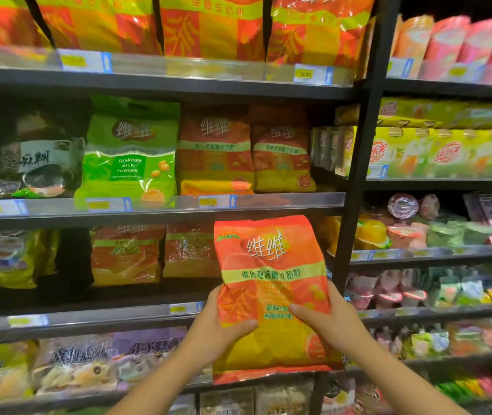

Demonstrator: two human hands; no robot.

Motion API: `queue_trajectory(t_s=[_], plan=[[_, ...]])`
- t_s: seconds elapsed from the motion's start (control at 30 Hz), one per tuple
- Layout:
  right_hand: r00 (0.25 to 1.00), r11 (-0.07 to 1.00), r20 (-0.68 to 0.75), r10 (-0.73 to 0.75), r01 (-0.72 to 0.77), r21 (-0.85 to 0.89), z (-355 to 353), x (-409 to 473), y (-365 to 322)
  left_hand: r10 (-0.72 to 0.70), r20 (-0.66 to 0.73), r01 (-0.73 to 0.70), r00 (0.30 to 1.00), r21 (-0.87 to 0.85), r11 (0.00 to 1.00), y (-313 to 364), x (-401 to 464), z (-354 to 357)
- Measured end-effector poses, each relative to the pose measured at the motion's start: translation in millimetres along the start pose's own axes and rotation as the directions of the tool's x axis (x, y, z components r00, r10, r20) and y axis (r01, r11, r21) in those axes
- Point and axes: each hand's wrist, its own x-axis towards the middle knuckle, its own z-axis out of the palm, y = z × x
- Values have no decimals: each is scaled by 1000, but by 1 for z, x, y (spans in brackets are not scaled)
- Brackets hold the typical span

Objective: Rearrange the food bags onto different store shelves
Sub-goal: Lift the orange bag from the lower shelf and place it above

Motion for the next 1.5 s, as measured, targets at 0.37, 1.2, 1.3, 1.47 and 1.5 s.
queue_trajectory(t_s=[0.37,1.2,1.3,1.47,1.5], plan=[[995,995,-58,-85,82,-52,-55,31,-31,98,-94,-93,991,50,994,68,25,14],[954,951,-114,-278,257,-171,-114,255,-137,227,-191,-198,955,161,967,179,246,-42],[950,955,-160,-269,242,-169,-113,279,-141,267,-171,-234,948,190,953,182,275,-50],[916,945,-264,-302,250,-213,-110,318,-145,202,-187,-153,961,246,957,190,327,-62],[914,948,-277,-297,248,-200,-110,325,-145,167,-190,-114,967,261,959,192,337,-63]])
